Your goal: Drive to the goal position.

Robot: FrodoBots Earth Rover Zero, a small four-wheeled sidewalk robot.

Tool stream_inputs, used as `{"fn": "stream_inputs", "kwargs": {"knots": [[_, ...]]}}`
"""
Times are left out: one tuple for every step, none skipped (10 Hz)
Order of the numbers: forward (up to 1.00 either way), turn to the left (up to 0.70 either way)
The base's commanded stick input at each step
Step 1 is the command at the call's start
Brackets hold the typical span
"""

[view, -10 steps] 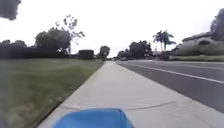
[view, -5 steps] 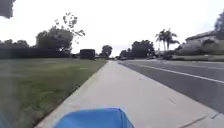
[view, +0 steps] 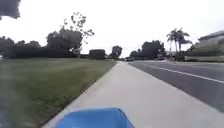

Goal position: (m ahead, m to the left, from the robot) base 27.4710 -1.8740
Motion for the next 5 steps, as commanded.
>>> {"fn": "stream_inputs", "kwargs": {"knots": [[1.0, 0.0], [1.0, 0.0], [1.0, 0.0], [1.0, 0.0], [1.0, 0.0]]}}
